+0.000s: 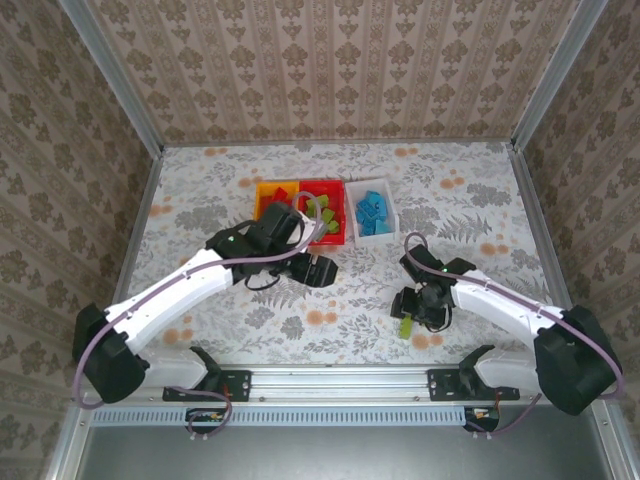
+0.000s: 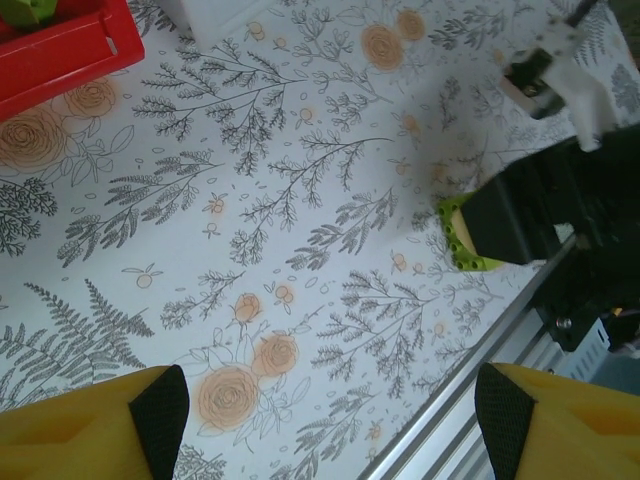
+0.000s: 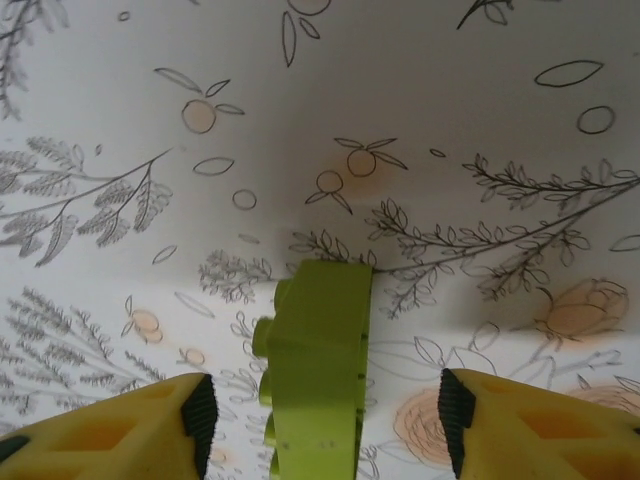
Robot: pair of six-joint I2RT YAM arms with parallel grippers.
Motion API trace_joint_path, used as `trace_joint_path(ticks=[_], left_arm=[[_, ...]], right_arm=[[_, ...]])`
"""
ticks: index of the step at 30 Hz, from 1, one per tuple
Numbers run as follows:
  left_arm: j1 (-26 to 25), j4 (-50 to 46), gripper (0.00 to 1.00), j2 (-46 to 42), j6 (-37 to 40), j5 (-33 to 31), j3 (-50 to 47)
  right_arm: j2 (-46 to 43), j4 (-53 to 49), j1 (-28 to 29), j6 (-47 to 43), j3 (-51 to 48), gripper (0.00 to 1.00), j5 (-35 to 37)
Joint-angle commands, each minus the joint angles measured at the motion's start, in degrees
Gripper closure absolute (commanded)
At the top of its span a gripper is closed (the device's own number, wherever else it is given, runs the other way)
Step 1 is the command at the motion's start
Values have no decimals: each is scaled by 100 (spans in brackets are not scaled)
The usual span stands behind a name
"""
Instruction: Sort the legos into containers by color
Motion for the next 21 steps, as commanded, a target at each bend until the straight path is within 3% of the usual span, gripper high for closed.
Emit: trace_joint_path(ticks=[1,9,12,17,21], left_arm=[[-19,121,22,-294,172,115,-117],[-19,73,22,-480,82,-101,-186],[5,-46,22,-600,-53,-597,-101],[347,-110,23,-913,-334,-1149,147],[776,-52,23,-948,-510,-1293,363]], right_arm=[[210,319,-1,321,-109,43,-135],[439,534,44,517,-143,67,-186],[303,443,170,346,277,80,18],[423,648,307,-123,1514,85,305],[1322,1037,316,-541,2716,85,357]])
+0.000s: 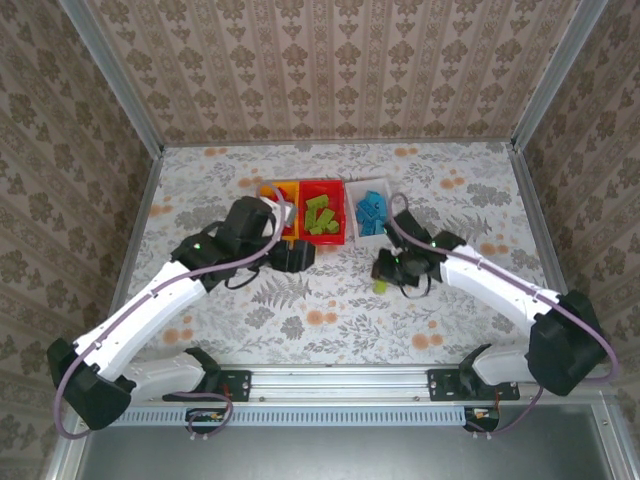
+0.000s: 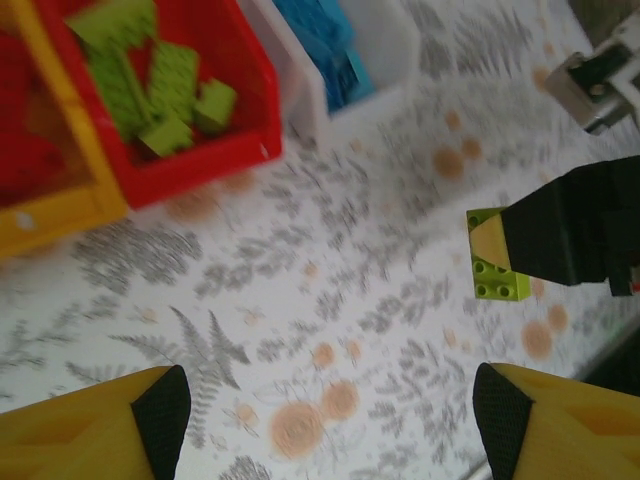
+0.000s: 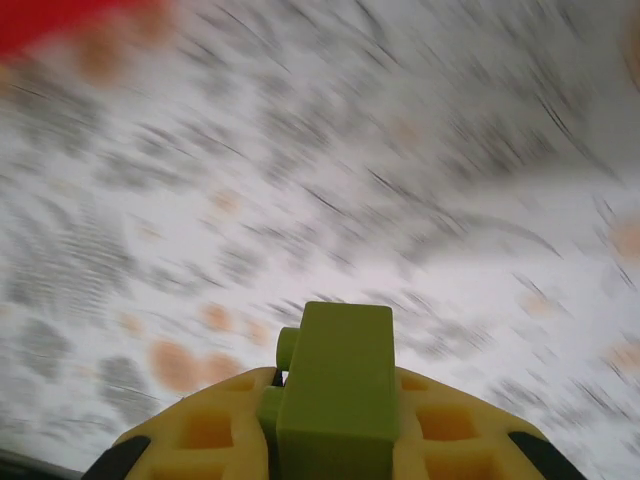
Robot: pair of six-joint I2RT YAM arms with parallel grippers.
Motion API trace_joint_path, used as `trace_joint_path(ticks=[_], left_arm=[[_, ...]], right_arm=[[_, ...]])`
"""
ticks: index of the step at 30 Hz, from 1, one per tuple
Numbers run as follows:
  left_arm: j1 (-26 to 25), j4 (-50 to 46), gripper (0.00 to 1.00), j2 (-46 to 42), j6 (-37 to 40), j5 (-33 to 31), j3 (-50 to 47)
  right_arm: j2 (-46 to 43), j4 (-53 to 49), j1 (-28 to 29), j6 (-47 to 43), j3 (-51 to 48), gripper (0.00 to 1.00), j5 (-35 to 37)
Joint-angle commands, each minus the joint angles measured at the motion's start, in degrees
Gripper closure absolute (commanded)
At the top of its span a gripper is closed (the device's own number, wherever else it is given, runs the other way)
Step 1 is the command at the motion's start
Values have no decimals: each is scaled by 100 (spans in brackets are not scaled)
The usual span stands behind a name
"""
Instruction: Sort the legos into containers by color
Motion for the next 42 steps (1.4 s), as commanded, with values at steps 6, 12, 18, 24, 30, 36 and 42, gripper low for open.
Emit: trace_joint_path(ticks=[6,12,18,24,30,36,42], left_arm=[[612,75,23,321,-368,-500,743],[678,291,23,477,-559,-521,852],[698,242,23,389,-616,-550,678],[746,111,23,236,-614,-581,530],[1117,-244,22,228,-851,-501,421],[2208,-346,0,60,-1265,-93,89],[2916,-511,0,-292,-1093,-744,-207]], right_arm=[[2333,334,23,-845,2810,86,299],[3872,-335,18,-991,4840,85,567],[4980,-881,20,-1042,6125,75,637],[5234,-813,25,-1270,6354,47,581],[4544,-316,96,-1668,5822,34,765],[2681,839,92,-2009,3910,0,1310],[254,946,51,-2186,1741,0,3304]])
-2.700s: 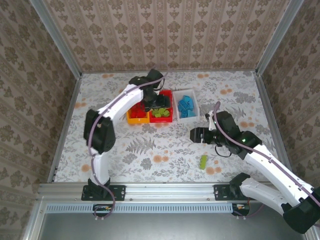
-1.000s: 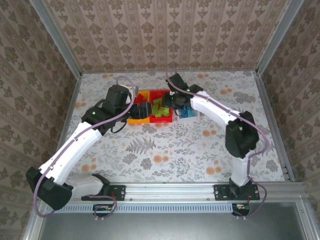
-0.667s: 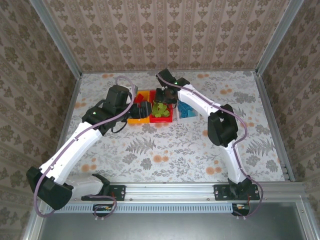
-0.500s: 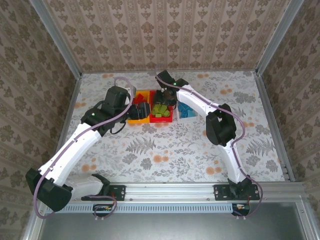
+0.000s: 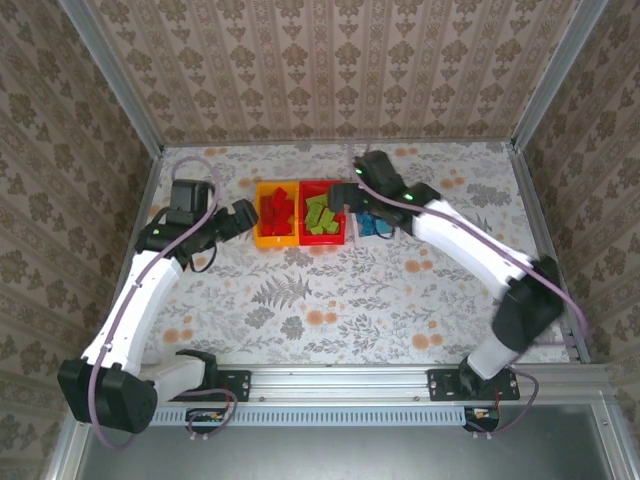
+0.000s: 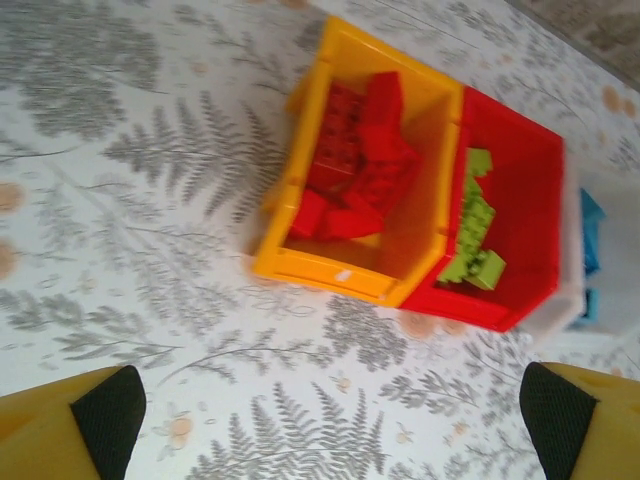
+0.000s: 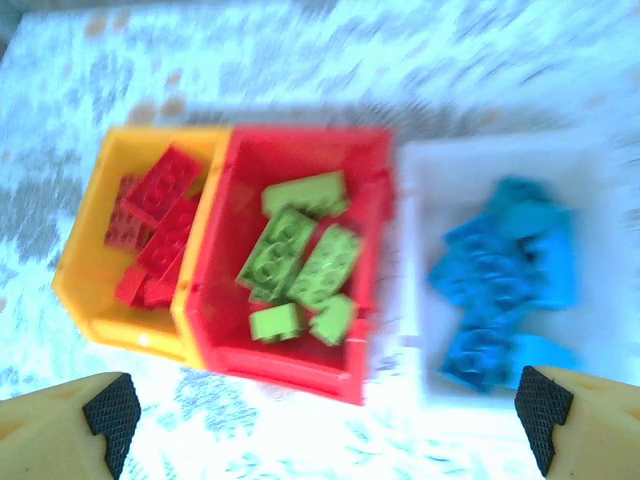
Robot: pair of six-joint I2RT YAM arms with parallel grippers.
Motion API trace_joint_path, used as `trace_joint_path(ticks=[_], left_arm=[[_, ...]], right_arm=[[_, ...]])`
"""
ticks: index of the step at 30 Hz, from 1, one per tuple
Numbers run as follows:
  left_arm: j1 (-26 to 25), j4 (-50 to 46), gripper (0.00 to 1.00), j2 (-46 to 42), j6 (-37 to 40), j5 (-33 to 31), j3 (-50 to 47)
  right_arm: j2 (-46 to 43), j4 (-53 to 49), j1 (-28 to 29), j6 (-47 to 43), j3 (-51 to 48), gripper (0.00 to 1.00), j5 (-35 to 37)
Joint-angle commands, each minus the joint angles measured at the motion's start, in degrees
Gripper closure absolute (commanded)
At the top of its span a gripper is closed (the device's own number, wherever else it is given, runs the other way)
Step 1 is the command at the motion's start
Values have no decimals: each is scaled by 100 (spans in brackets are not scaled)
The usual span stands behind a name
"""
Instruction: Sort the legos into containers by color
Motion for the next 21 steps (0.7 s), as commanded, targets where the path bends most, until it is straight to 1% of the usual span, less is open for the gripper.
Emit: trace_joint_path(ticks=[1,2,3,4,5,6,8,9,10,11,13,14,16,17,20,21], left_arm=[[161,-365,0,-283,60,-746,-89],[161,-464,0,-276,71,-1137,-98],[145,-592,0,-258,2,-1754,-119],[96,-669,0,-255,-140,-2428,-230],[100,-614,0,-270,-181,-2848,-361],[127,-304,0,-334,-31,-3102,-595],[134,683,0,-539,564,-3375,-1249],[117,1080,0,-615,716,-3713,-1554],[133,1428,0,-641,895,-3989,-1829],[158,1734,0,-616,1138,-4119,-2012],[192,2326,0,-400,1879,-4119,-2279],[230,2518,0,-258,2114,-4057,-2360],[366,3058,0,64,2546,-3631,-2595],[429,3341,0,189,2639,-3454,-2714],[709,4470,0,600,2738,-2690,-3203],[753,4891,0,780,2786,-2571,-3338]], right_arm=[[-1010,-143,-27,-107,-771,0,2090],[-1244,-294,-40,9,-995,0,2739],[-1503,-437,-147,16,-1413,0,3149],[-1867,-136,-418,-163,-1955,0,3044],[-2246,201,-744,-376,-2482,0,2720],[-2709,664,-1108,-522,-3101,0,2488],[-3504,1425,-1562,-788,-4032,0,2705],[-3699,1678,-1770,-999,-4376,0,2740],[-3741,1766,-2007,-1119,-4553,1,2589],[-3683,1866,-2199,-1206,-4658,0,2347],[-3408,2491,-2369,-1538,-4952,0,1958],[-3263,2829,-2393,-1659,-5085,1,1810],[-2793,3579,-2449,-1749,-5298,0,1470],[-2566,3807,-2466,-1752,-5338,0,1384],[-1802,4930,-2560,-1779,-5537,0,1048],[-1573,5234,-2600,-1827,-5525,0,921]])
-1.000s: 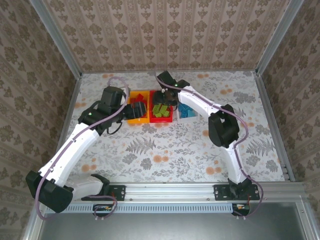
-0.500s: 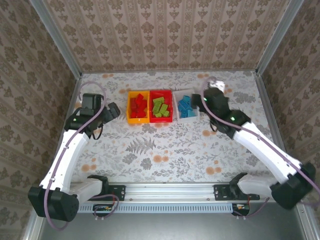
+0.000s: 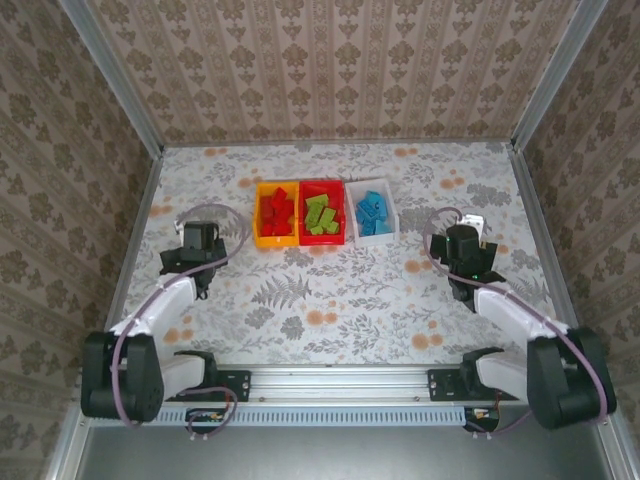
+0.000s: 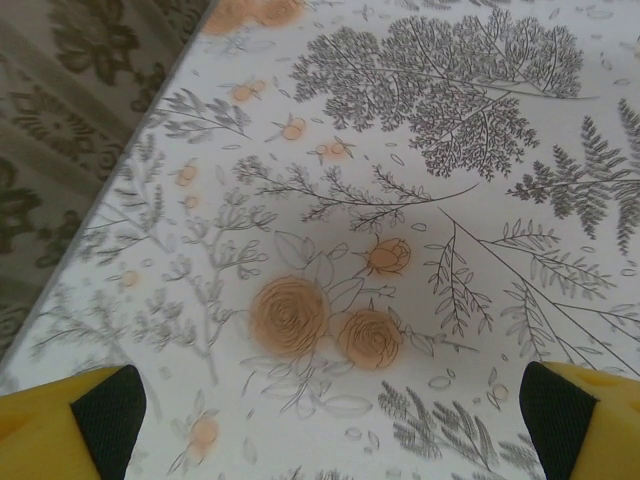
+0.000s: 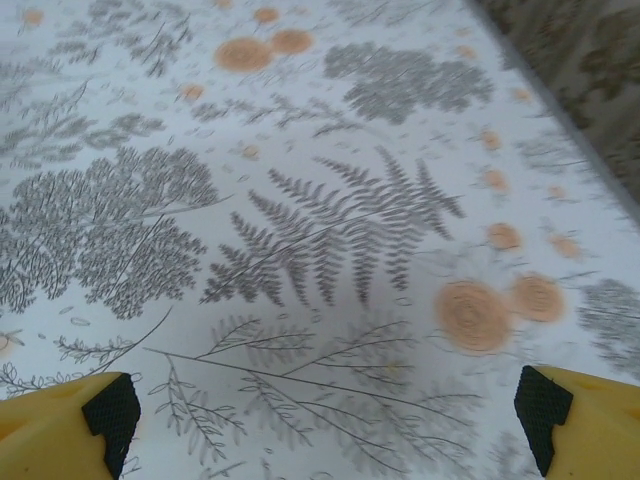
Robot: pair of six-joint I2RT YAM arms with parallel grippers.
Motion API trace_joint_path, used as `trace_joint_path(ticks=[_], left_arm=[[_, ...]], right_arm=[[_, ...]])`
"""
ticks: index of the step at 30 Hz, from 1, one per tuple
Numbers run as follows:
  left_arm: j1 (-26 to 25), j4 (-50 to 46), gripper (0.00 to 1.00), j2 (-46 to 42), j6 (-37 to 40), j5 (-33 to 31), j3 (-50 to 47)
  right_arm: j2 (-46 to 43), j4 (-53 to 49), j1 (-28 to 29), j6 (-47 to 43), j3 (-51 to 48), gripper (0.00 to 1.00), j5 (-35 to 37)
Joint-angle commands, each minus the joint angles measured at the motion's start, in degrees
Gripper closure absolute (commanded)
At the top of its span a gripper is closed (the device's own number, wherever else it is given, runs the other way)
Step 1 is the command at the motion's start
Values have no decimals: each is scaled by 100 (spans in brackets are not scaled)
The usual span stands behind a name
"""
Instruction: Sort the legos into containers by color
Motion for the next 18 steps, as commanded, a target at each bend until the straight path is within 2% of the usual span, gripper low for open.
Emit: trace_joint_path(ticks=[1,3,6,8,11,14,16,18], left_arm=[[234,1542,0,490,576,789,-180],[298,2083,0,810,719,1003,-86],[391,3041,0,1218,783,1378,-79],[453,2988,0,1444,1067,1652,127],[507,3541,0,1483,1503,2015,-29],[699,4980,0,1764,1435,2190,-668],[718,5614,0,1954,1469,2281,-911],[584,5530,0,1938,1525,1985,-879]], right_arm=[[548,1552,-120,-310,9,0,-653],[902,2285,-215,-431,22,0,-1042],[1125,2199,-369,-731,305,0,-1355],[1125,2668,-493,-872,114,0,-1572],[1405,3860,-720,-760,-461,0,-1756],[2051,4959,-864,-565,-699,0,-1741],[1927,4387,-851,-619,-485,0,-1854],[1967,4491,-835,-631,-509,0,-1810]])
